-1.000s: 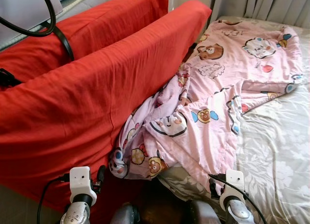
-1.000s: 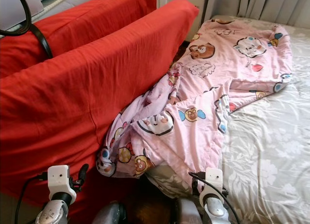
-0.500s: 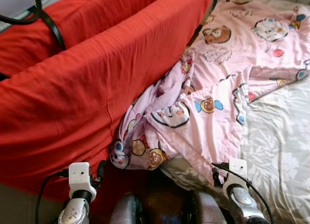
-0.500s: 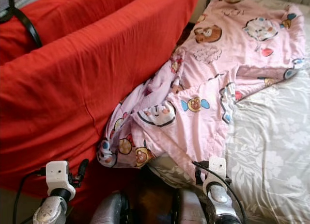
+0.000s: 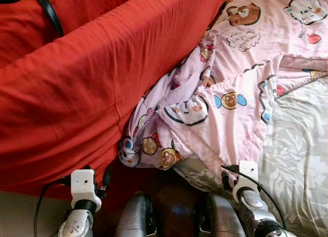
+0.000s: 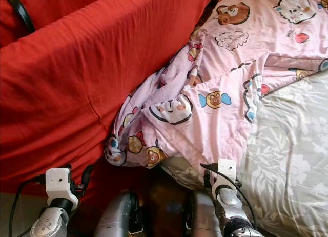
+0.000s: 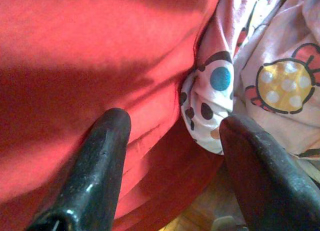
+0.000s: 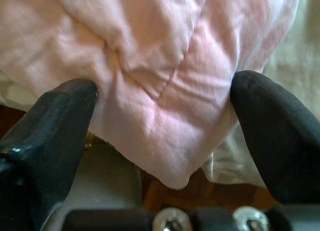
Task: Clean up the room
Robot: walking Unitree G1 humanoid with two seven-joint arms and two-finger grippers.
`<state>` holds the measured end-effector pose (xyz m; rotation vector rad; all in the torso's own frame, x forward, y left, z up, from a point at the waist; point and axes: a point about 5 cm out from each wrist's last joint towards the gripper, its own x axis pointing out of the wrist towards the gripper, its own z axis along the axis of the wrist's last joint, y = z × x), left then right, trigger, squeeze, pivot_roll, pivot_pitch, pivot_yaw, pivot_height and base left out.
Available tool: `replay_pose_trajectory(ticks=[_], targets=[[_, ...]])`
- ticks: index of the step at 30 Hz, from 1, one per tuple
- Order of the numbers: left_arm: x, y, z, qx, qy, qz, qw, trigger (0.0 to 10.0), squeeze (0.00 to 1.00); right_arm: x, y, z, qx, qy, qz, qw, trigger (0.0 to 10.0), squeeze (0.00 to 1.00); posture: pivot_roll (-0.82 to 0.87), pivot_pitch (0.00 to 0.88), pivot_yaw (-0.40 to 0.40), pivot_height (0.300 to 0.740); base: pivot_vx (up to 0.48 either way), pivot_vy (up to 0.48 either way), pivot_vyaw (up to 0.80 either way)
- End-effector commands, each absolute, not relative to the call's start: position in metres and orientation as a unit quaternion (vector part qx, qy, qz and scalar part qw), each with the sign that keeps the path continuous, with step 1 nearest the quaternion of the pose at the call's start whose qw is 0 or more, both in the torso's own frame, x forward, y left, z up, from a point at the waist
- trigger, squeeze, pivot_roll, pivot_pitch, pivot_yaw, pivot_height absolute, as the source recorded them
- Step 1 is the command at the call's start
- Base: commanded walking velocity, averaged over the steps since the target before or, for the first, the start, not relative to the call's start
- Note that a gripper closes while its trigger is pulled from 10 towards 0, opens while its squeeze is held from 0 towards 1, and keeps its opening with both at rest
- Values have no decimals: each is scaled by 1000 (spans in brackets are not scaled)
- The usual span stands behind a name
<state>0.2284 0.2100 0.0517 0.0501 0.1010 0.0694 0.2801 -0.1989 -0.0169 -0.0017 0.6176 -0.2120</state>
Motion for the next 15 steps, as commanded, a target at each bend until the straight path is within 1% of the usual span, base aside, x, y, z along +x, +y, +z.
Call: replay_pose_trajectory(ticks=[1, 9, 12, 13, 15], targets=[[220, 214, 46, 31, 72, 40, 996, 10000, 0, 268, -198, -28, -7, 333, -106, 937, 10000, 0, 111, 370, 97, 645, 0, 0, 0], [212, 218, 48, 34, 79, 46, 995, 10000, 0, 259, -200, -35, -19, 356, -113, 927, 10000, 0, 133, 380, 98, 645, 0, 0, 0], [211, 217, 48, 34, 82, 45, 995, 10000, 0, 258, -196, -37, -19, 357, -110, 927, 10000, 0, 139, 384, 99, 645, 0, 0, 0], [211, 217, 48, 34, 82, 46, 995, 10000, 0, 257, -196, -38, -19, 359, -108, 927, 392, 0, 141, 384, 100, 645, 0, 0, 0], [211, 218, 49, 34, 82, 46, 995, 10000, 0, 257, -196, -38, -19, 359, -108, 927, 392, 0, 142, 385, 101, 645, 0, 0, 0]])
